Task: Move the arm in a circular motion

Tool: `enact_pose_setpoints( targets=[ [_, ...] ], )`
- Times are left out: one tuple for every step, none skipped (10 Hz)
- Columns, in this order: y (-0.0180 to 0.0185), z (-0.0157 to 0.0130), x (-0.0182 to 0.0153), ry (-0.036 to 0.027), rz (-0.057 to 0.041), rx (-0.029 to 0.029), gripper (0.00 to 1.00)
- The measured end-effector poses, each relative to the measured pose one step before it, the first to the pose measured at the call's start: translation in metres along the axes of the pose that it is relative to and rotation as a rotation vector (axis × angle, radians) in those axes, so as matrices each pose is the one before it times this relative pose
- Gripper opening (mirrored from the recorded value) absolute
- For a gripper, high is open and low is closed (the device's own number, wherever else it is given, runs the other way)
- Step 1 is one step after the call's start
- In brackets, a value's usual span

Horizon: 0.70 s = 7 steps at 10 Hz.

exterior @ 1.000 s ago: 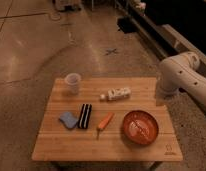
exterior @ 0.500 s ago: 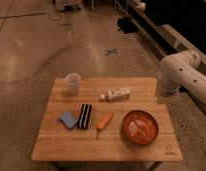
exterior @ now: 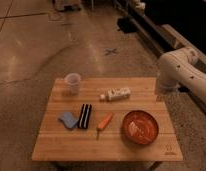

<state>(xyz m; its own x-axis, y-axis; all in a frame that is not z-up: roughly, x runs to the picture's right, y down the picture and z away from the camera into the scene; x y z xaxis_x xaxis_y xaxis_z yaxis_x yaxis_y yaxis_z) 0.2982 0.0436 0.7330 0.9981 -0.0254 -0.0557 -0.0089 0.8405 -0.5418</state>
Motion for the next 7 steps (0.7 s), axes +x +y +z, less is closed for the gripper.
enact_pose_setpoints(
  targets=[
    [-0.00768,0.00101,-0.00232,0.00086,-0.00529,0.00282,0.46],
    [-0.00376,0.00061,-0.00176,0.00117,-0.00370,0.00166,0.46],
    [0.00110,-0.00008,0.00426,0.00737,0.00320,-0.00414,0.46],
    [-0.00335,0.00088,-0.00017,0.00922,-0.00459,-0.00162,0.46],
    [-0.00872,0.00082,-0.00732,-0.00504,-0.00769,0.00298,0.46],
    [-0.00635,0.00019,-0.00459,-0.00180,-0.00623,0.00466,0.46],
    [0.00009,0.00049,0.00633,0.00843,0.00418,-0.00668,0.46]
  ],
)
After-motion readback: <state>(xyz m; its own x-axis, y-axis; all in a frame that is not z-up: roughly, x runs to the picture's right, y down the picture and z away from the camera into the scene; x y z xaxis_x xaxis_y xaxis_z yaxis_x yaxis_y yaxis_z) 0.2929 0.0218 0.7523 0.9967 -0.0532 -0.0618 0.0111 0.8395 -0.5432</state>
